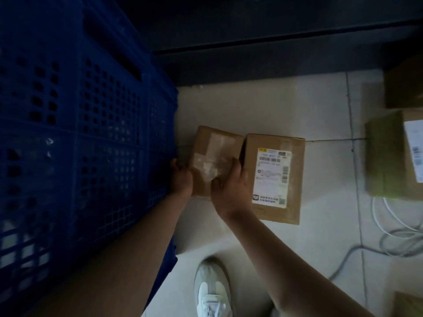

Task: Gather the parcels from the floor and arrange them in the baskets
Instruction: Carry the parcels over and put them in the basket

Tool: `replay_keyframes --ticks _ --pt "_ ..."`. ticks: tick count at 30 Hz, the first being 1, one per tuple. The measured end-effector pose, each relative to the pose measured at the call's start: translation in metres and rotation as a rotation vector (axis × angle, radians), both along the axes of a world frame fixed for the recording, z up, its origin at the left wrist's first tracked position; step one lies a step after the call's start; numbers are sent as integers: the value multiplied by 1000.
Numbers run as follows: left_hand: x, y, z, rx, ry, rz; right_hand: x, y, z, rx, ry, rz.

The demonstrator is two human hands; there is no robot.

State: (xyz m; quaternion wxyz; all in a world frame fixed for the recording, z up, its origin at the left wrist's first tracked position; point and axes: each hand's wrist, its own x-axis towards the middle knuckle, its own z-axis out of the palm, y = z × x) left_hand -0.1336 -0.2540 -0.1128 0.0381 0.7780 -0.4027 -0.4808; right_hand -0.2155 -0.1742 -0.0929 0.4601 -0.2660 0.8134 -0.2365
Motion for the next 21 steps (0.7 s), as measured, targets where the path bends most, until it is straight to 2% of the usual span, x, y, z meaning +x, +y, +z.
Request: replay_keyframes --ticks 2,4,9,12,15,19,21 --pt "9 -3 4 -6 62 99 1 -3 -1 90 -51 -86" --pt "11 -5 16 -7 136 105 -6 -5 -2 106 -158 -207" --pt "-13 -9 45 -62 257 -6 -29 -5 16 -26 -167 -393" --pt "-34 -10 62 -21 256 -68 -47 1 31 -99 -254 -516" --pt "-50 -14 68 -7 161 -175 -68 9 47 -151 -295 -522" --pt "-78 -7 95 -66 319 -188 -91 14 65 -161 -236 -464" --pt "-86 -2 100 -127 347 -136 -105 16 70 -159 -283 -481"
